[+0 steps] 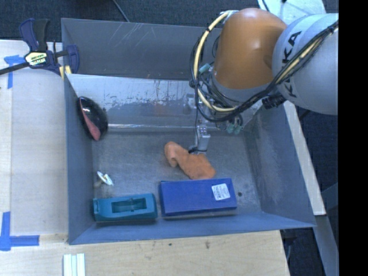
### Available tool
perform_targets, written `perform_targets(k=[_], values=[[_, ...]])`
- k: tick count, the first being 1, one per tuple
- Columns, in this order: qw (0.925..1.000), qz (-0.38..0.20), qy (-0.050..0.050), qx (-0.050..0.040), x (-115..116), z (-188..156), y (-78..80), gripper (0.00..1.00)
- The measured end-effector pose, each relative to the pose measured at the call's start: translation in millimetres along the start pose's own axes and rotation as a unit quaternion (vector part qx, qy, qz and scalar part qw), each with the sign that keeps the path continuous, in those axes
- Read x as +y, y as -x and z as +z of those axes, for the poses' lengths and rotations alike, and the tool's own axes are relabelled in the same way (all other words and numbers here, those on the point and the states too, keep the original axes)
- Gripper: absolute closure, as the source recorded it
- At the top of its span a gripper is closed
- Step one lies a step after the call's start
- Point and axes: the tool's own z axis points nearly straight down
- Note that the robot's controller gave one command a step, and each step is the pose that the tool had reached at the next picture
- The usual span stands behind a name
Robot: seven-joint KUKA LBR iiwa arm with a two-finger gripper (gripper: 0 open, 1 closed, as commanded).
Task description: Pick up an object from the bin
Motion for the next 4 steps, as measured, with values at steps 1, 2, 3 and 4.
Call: perform_targets(k=[1,2,3,4], values=[[1.0000,0.001,0.000,-0.0043,-0.1,-5.2,1.5,0.00],[0.9991,0.041,0.001,-0.0060,-10.3,56.9,2.2,0.00],[0.9988,0.048,0.000,-0.0015,-14.2,103.1,-2.7,0.00],[0.9981,0.061,0.001,-0.0048,-19.3,76.0,-11.5,0.00]])
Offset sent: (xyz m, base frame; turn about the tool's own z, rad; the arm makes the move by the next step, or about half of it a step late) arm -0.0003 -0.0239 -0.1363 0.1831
